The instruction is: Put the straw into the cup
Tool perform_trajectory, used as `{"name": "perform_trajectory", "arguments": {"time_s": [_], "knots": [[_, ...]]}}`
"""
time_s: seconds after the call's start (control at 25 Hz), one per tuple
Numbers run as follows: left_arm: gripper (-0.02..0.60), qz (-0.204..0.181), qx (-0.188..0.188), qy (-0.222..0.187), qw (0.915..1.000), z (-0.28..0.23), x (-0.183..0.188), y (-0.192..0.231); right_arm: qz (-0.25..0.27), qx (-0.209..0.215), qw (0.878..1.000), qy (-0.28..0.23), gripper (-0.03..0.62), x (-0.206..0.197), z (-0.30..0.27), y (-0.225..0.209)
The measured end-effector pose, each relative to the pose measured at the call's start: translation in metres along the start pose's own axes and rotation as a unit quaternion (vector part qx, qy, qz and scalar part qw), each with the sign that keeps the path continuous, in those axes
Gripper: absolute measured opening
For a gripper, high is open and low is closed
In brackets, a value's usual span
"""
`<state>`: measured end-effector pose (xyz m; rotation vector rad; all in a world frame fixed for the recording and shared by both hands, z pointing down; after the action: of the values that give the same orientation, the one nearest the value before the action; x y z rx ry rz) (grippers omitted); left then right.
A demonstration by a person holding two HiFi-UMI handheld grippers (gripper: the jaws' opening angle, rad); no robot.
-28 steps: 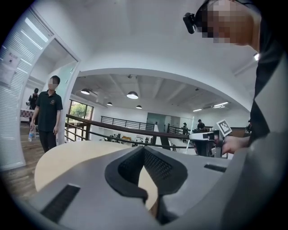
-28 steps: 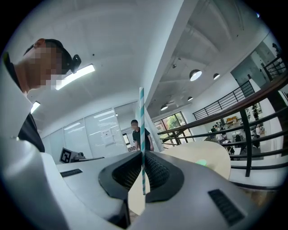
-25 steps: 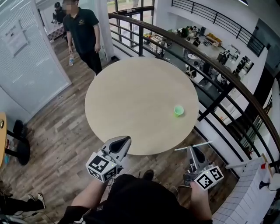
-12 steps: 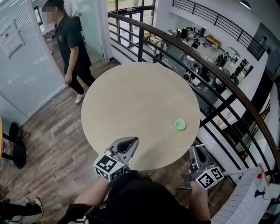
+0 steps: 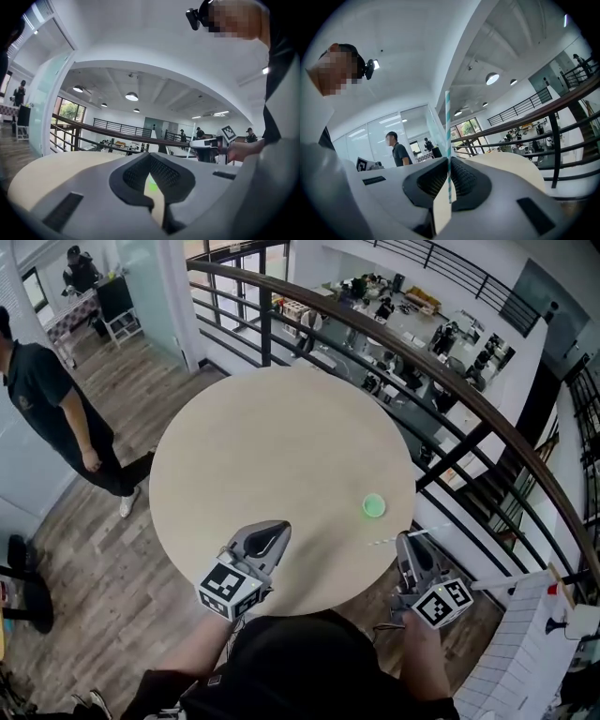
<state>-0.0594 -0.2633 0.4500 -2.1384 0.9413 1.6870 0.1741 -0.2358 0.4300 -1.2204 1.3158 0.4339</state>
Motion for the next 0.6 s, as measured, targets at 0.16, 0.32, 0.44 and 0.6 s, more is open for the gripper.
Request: {"name": "perform_trajectory", "arguments": {"time_s": [0.16, 0.32, 0.44, 0.6], "knots": [[0.007, 0.000, -0.001, -0.001, 1.0000, -0.028, 0.010, 0.007, -0.003, -0.010, 1.000, 0.010, 0.034, 0.003, -0.009, -0.026], [0.008, 0.002, -0.008, 0.004, 1.0000, -0.037, 0.002, 0.009, -0.006, -0.017, 1.000, 0.019, 0.034, -0.007, -0.014, -0.036], [0.008, 0.004, -0.011, 0.010, 0.9999, -0.041, -0.007, 0.012, -0.011, -0.019, 1.000, 0.021, 0.034, -0.018, -0.017, -0.040], [0.008, 0.012, -0.014, 0.024, 0.9995, -0.067, -0.013, 0.013, -0.018, -0.021, 0.999, 0.026, 0.034, -0.021, -0.028, -0.069]]}}
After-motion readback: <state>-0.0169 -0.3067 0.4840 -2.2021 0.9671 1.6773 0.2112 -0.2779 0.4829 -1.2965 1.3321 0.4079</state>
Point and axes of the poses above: the fingertips, and each gripper's own axes: z backward along the fingers, y to its left, x out of its top, the point moved 1 cm from there along z, backward along the fingers, and after that the axes turned 8 degrees about y, right-handed, at the moved point
